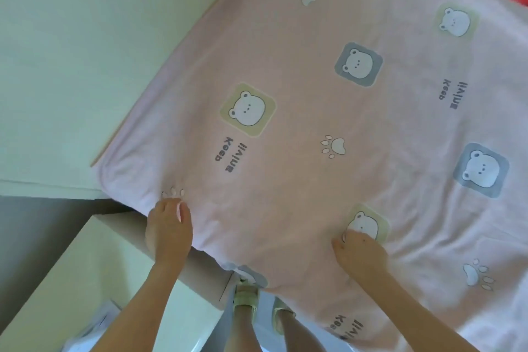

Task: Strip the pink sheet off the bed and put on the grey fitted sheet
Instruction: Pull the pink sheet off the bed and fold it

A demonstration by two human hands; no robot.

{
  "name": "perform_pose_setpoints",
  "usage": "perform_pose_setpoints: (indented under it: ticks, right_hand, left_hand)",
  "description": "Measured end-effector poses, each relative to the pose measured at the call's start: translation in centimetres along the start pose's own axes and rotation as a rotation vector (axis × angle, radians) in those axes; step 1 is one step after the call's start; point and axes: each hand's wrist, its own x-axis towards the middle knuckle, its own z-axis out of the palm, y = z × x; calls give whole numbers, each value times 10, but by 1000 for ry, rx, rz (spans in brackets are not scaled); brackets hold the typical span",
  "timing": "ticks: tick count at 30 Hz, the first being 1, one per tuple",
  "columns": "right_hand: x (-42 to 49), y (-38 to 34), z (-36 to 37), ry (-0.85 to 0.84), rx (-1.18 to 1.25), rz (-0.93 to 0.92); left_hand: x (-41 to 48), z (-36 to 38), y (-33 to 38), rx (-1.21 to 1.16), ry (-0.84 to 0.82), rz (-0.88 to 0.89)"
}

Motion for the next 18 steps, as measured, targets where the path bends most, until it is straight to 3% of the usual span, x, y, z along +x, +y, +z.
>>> perform_pose_setpoints:
  ticks: [3,6,10,14,18]
  right_hand:
    - [-5,-49,6,209,74,-163]
    - [-7,-94,21,296,36,-358]
    - [-5,-139,46,150,-146,-349]
    - [-4,-158,65,145,-242,-249]
    - [3,-157,71,156,-278,-220]
  left_hand:
    - [20,-25,-30,-214,142,-349]
    - [51,-41,-67,-382,171,-487]
    - [95,-41,-105,-728,-31,-702]
    - [120,-32,-115,-1112,-135,-889]
    - [113,-17,-120,-1468,-198,-757]
